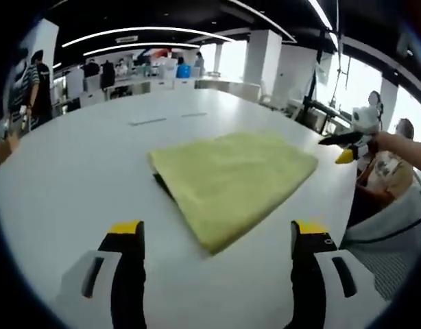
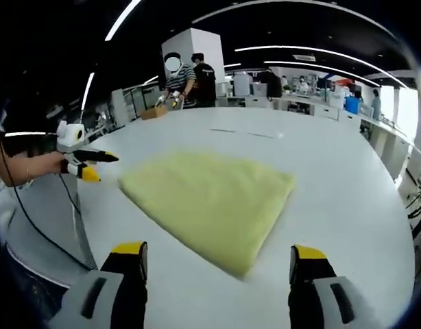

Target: Fold the garment on the visible template until the final outline fits inside the template.

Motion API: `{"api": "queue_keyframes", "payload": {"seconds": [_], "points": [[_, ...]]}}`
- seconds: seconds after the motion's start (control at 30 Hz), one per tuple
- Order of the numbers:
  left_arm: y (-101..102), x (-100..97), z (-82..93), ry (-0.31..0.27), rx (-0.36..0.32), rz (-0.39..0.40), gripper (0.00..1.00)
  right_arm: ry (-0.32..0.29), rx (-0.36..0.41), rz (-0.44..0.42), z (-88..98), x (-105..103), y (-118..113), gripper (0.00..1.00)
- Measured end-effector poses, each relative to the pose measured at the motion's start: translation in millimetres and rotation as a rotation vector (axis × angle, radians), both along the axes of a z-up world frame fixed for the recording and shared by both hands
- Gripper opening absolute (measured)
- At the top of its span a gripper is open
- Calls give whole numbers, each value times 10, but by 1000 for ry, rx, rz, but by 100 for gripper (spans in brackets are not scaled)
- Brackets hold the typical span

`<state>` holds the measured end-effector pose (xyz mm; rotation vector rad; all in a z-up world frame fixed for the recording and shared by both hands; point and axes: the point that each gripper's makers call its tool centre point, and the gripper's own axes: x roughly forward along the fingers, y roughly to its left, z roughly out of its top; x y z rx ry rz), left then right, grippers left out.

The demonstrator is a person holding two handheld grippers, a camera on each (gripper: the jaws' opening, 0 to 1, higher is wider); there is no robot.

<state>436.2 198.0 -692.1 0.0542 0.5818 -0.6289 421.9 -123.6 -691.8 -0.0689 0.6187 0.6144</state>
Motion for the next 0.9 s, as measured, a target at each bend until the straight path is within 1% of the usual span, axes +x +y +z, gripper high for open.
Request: {"api": "queue_keyframes", "payload": {"seconds": [0.03,0.07,0.13,0.23,0.27,0.3,0.33,0.37,0.4,0.43,0.5,0.53,0.6,0.73,0.9], "points": [[9,-5,36,1,-23,19,88,-9,1,1,32,-4,8,93],[11,-12,51,1,-33,21,89,-16,2,1,59,-9,16,96],[17,-40,73,1,-37,28,90,-32,12,5,137,-23,42,99],[5,-82,88,-7,-21,26,94,-49,21,3,228,-34,55,99],[1,-96,91,-10,-20,26,92,-53,22,3,245,-35,57,99],[6,-104,111,-26,-26,37,92,-61,24,2,266,-32,57,99],[3,-103,144,-43,-42,58,93,-62,28,-5,272,-24,53,99],[-16,-115,155,-39,-68,65,97,-61,30,-10,275,-23,53,99],[-24,-123,156,-32,-85,74,99,-66,31,-14,287,-23,58,99],[-15,-146,141,-19,-83,77,98,-69,32,-15,292,-23,60,99],[-34,-171,126,-17,-80,64,99,-71,35,-15,308,-25,78,99],[-22,-198,112,-13,-53,56,99,-72,34,-14,311,-28,84,99],[5,-211,98,-15,-32,51,99,-70,24,-6,306,-46,88,99],[64,-211,103,-10,-44,73,99,-71,4,-3,311,-72,72,99],[124,-218,89,-2,-45,97,99,-80,17,-16,353,-78,71,99]]}}
